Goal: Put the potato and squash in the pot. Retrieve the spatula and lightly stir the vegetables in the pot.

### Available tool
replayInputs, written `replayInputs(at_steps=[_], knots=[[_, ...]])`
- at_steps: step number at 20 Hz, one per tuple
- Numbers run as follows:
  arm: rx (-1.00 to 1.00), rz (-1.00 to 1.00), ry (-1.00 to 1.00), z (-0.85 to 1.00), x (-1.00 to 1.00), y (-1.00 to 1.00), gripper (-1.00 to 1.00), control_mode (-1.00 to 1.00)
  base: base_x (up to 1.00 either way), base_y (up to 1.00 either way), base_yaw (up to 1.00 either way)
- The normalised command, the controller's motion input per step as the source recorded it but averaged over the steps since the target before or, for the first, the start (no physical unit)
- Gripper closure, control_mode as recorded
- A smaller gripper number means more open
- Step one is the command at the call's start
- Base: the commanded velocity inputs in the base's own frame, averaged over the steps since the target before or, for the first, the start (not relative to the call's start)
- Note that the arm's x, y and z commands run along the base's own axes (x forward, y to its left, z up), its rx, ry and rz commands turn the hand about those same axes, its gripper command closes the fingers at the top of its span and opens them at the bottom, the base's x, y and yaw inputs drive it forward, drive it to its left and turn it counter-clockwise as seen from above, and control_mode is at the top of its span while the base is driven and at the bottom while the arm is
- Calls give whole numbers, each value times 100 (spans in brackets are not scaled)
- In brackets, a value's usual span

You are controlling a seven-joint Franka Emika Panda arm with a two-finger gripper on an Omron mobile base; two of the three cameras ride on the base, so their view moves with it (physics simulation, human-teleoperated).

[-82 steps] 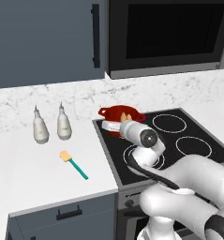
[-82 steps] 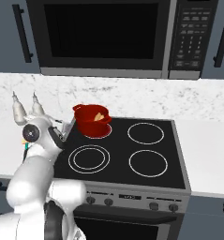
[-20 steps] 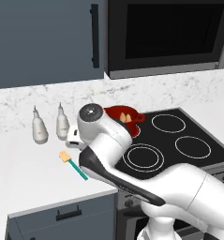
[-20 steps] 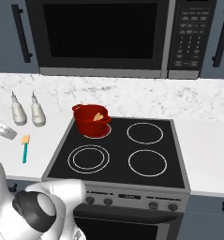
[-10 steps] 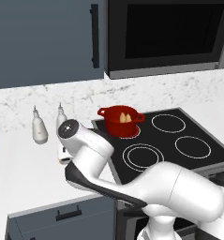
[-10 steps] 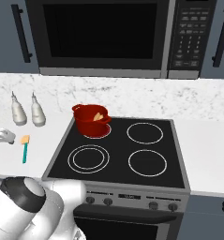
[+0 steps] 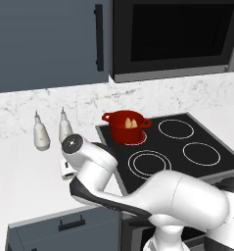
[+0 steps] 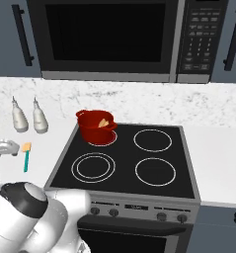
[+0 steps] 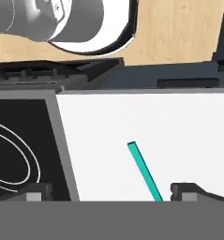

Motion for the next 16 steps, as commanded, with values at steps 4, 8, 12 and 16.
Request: replayInputs(at_steps=[4,8,12,16], knots=[[5,14,1,-42,16,-16,-100,-100,0,0,0],[6,11,6,-41,38,-11,-100,-100,0,0,0],[1,8,11,-38,45,0,-100,-100,0,0,0],[0,5,12,-47,25,11,-100,-100,0,0,0]])
